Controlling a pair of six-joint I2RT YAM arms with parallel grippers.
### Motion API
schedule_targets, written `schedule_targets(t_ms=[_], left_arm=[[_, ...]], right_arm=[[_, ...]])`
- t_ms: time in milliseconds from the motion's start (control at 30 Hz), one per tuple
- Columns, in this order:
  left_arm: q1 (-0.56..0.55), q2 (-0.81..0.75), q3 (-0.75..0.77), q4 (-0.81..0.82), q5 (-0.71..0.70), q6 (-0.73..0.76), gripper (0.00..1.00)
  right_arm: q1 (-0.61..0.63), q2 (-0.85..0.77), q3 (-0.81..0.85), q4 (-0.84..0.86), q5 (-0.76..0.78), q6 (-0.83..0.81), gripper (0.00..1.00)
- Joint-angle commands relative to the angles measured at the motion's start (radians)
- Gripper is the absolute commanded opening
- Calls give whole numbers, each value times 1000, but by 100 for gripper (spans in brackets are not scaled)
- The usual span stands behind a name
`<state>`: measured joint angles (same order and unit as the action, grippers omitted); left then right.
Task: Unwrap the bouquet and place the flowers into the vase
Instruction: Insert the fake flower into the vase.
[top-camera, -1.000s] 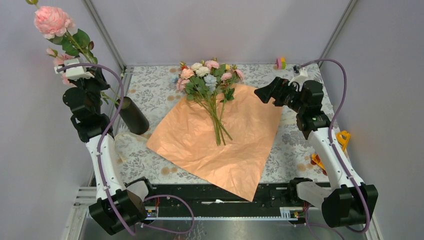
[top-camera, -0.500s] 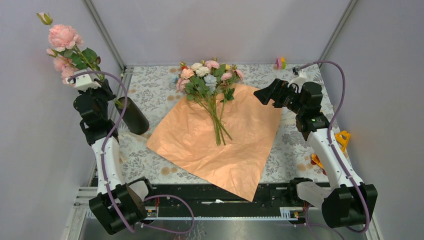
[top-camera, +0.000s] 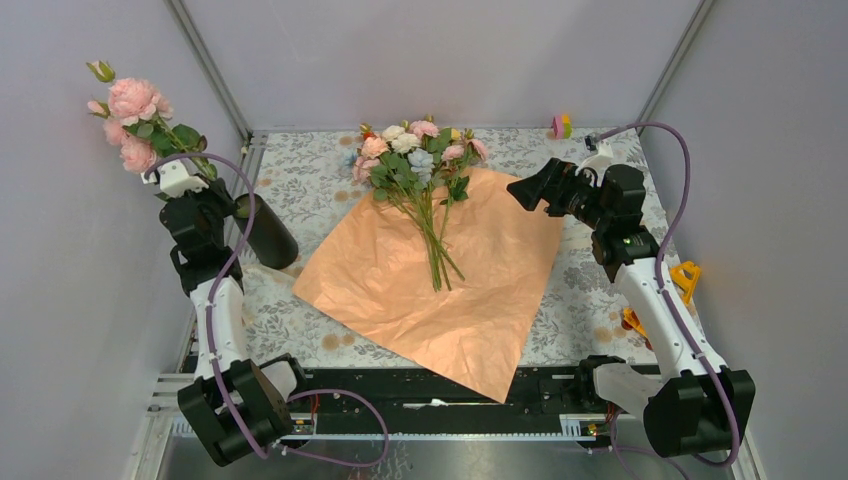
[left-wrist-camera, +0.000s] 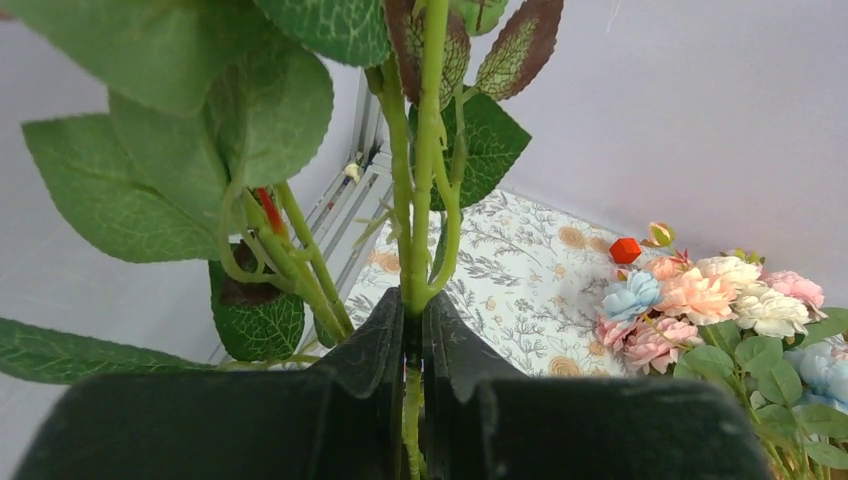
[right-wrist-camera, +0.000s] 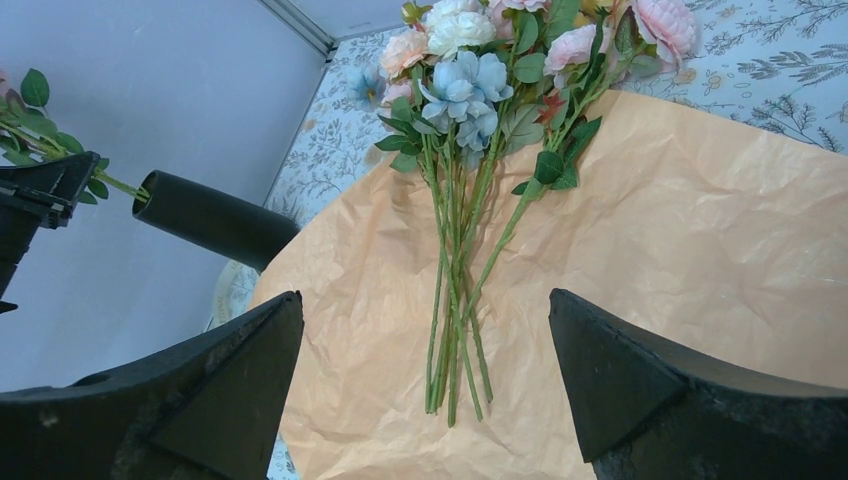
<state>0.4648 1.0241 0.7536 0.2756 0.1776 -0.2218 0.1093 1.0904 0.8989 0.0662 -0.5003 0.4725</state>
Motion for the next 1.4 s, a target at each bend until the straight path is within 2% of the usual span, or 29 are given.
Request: schedule_targets(t_ms=[0,133,567,800,1367], left_arm=[[6,16,-13,27,-30,-35,7],[6,22,-22,20,-14,-50,10],[6,-3,-21,-30,1,-69,33],[6,-42,16,-117,-33,-93,44],[6,-137,50,-223,7,-167,56]], right_arm=[[-5,-29,-4,60,-33,10,99],[-5,-33,-6,70,-41,16,99],[-5,-28,-5,86,-57,25,99],[-5,-25,-3,86,-61,27,99],[-5,-15,-3,96,-77,40,99]])
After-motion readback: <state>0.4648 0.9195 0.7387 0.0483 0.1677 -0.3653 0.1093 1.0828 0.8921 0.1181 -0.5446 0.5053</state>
